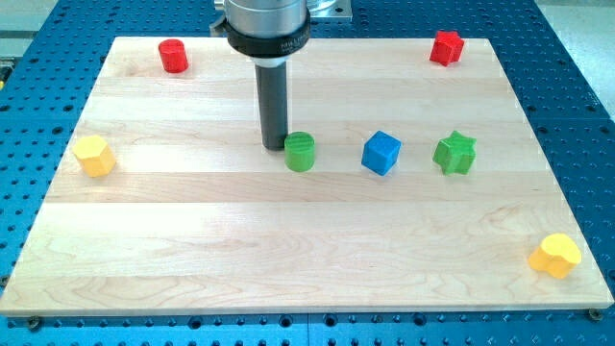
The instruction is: Place the hexagon vertically below the red circle
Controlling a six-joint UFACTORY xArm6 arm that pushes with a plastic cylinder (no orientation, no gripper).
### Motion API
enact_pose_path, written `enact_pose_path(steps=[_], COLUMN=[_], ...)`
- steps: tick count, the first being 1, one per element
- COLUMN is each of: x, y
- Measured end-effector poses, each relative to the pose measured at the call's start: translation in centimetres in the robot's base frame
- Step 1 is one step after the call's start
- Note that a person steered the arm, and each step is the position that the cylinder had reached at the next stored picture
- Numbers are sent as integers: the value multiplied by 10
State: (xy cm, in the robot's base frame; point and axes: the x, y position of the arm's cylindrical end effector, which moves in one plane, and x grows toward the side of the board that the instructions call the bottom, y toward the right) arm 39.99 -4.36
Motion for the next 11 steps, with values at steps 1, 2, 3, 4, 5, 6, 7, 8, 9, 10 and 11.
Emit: enact_pose_path(steps=[1,2,3,4,5,6,7,8,9,10,11], x=[-11,-8,-1,42,85,87,71,50,53,41,13], y=[-19,-40,-41,-77,-171,-254,-218,-141,-160,-234,-215])
